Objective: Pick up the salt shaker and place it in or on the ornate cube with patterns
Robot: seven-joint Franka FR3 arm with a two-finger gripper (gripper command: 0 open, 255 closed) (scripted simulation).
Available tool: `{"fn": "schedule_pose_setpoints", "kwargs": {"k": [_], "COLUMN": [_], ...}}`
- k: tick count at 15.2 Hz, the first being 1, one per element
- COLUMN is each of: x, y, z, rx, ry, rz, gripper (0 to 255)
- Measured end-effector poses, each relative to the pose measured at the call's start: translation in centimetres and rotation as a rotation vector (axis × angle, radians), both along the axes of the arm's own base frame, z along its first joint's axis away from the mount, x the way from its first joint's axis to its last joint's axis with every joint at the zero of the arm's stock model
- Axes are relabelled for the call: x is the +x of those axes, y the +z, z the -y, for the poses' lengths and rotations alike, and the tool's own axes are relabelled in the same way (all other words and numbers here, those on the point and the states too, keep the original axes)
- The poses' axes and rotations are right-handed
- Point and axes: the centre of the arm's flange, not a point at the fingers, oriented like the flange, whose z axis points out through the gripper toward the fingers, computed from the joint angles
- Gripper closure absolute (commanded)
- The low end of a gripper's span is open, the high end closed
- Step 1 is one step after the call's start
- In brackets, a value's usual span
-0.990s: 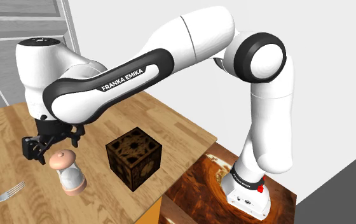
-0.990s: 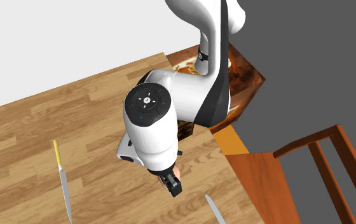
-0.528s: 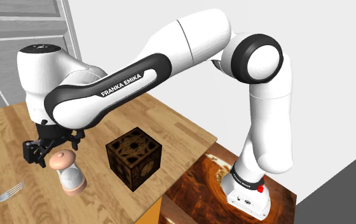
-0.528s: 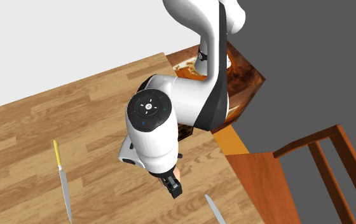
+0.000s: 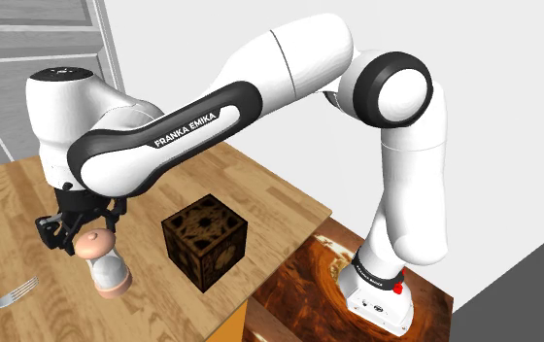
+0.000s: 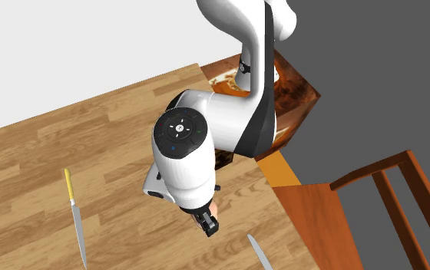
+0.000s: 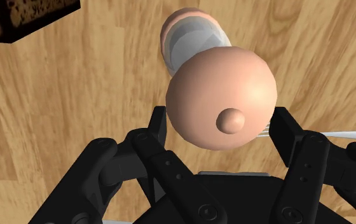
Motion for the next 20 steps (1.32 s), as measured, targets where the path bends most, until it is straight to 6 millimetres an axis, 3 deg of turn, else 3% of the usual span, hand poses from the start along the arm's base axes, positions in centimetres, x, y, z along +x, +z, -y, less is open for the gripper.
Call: {"fn": "schedule_pose_setpoints", "kwargs": {"k": [6,20], "x": [0.0,0.0], "y": [0.2,7.4], "z": [0.0,0.0], "rx": [0.000,0.000], "ry": [0.000,0.000], "rz": [-0.001,-0.001], "gripper": [255,255]}}
